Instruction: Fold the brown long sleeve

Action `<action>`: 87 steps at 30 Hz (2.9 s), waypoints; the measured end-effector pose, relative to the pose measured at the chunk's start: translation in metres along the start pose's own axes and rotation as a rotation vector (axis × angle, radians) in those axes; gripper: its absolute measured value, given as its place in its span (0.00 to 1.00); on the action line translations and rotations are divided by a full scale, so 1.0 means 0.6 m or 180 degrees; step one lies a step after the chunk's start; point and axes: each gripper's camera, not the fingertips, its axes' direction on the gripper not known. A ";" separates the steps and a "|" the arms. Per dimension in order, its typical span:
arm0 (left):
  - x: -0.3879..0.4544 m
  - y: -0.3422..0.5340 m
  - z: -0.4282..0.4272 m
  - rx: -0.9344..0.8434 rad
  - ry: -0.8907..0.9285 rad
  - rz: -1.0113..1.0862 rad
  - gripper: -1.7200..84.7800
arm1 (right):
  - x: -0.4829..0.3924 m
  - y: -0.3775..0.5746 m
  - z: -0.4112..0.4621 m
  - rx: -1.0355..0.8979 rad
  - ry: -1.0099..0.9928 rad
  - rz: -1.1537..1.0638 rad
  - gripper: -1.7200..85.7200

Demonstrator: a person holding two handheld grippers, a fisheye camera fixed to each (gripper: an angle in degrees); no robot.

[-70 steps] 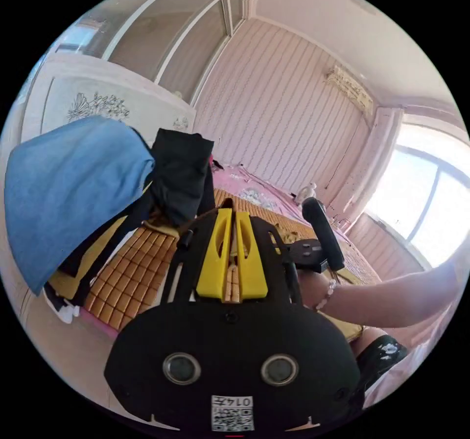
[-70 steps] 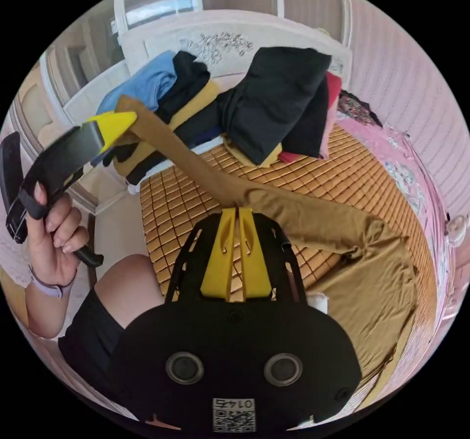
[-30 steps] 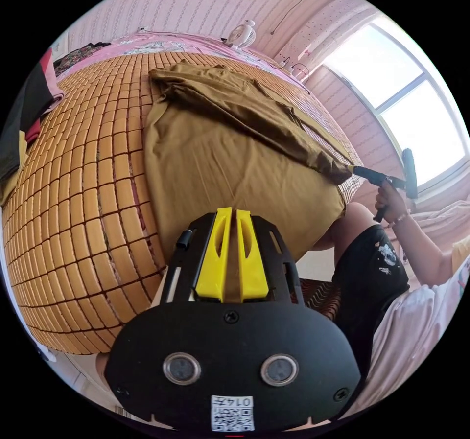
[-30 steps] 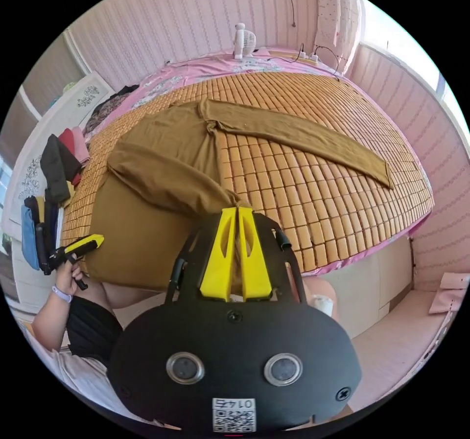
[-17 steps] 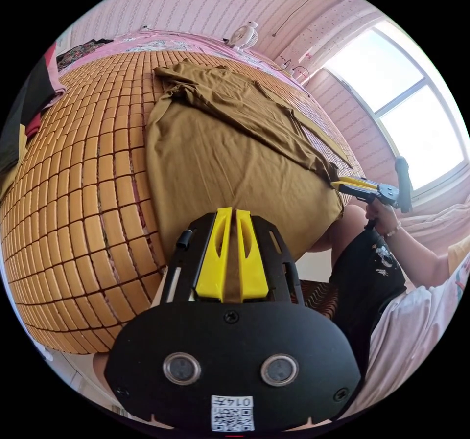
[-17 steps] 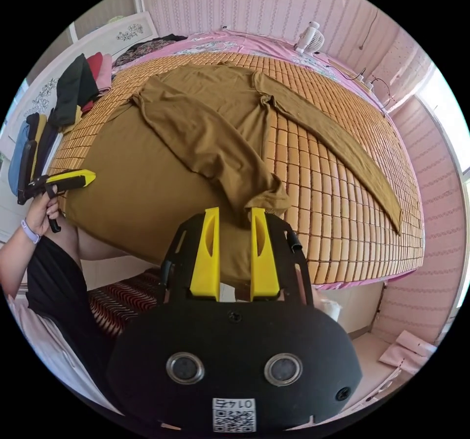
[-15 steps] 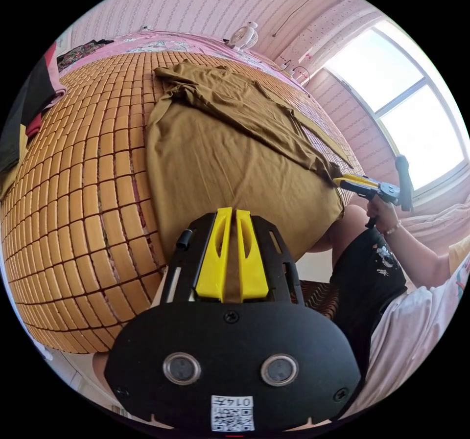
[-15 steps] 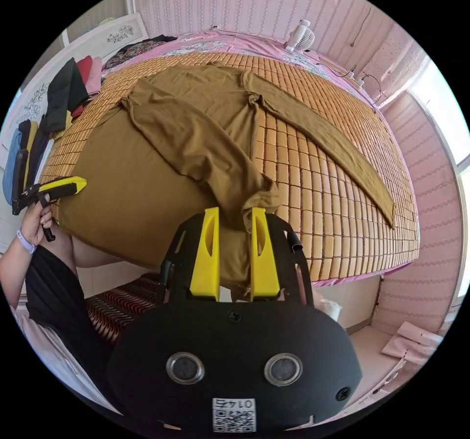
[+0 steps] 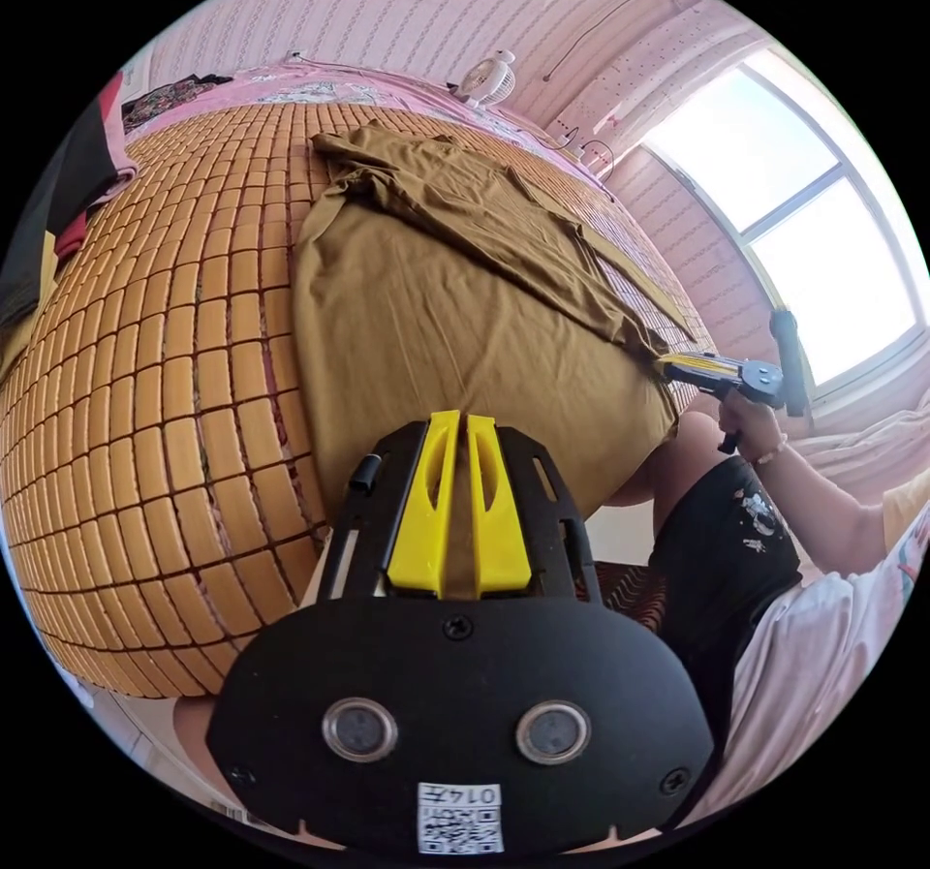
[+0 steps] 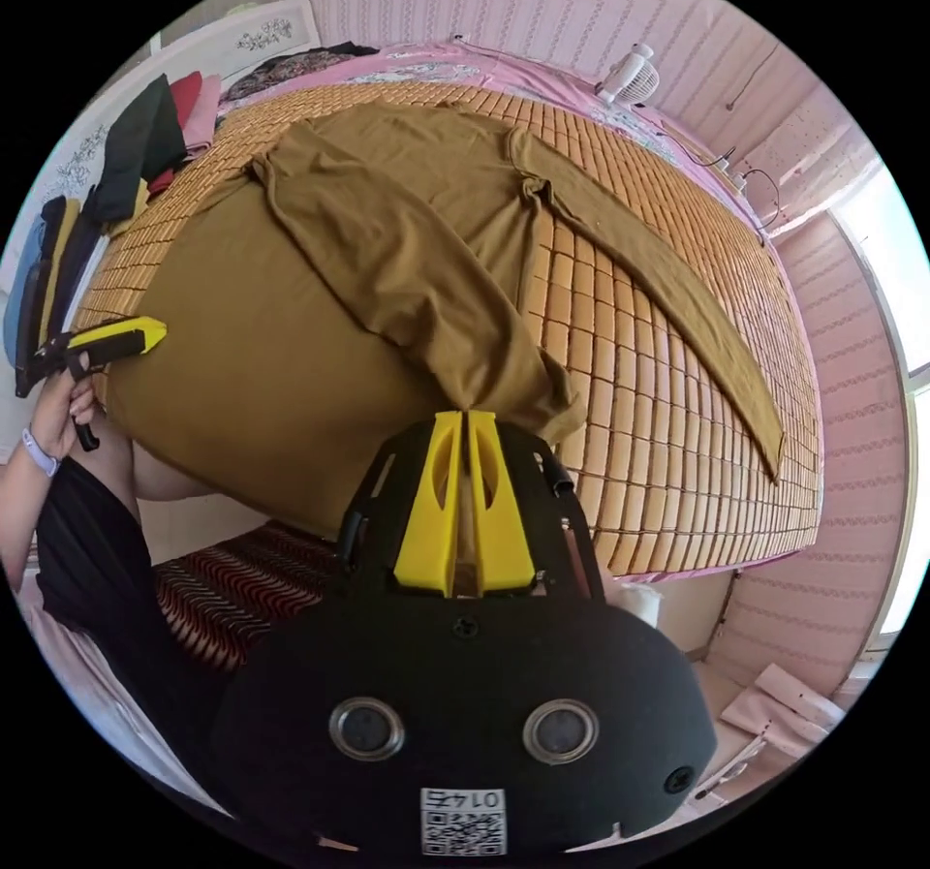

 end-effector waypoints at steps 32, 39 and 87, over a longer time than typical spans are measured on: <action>-0.023 -0.275 0.009 -0.0136 -0.0948 0.1042 0.09 | -0.145 -0.654 0.061 0.0499 -0.1244 -0.1474 0.12; -0.062 -0.263 -0.022 0.0079 -0.0756 0.0775 0.01 | -0.135 -0.735 0.072 0.0291 -0.0936 -0.1894 0.04; 0.372 -0.123 0.128 -0.0647 0.0396 0.2107 0.01 | 0.294 -0.028 -0.180 0.0489 -0.1338 -0.0653 0.02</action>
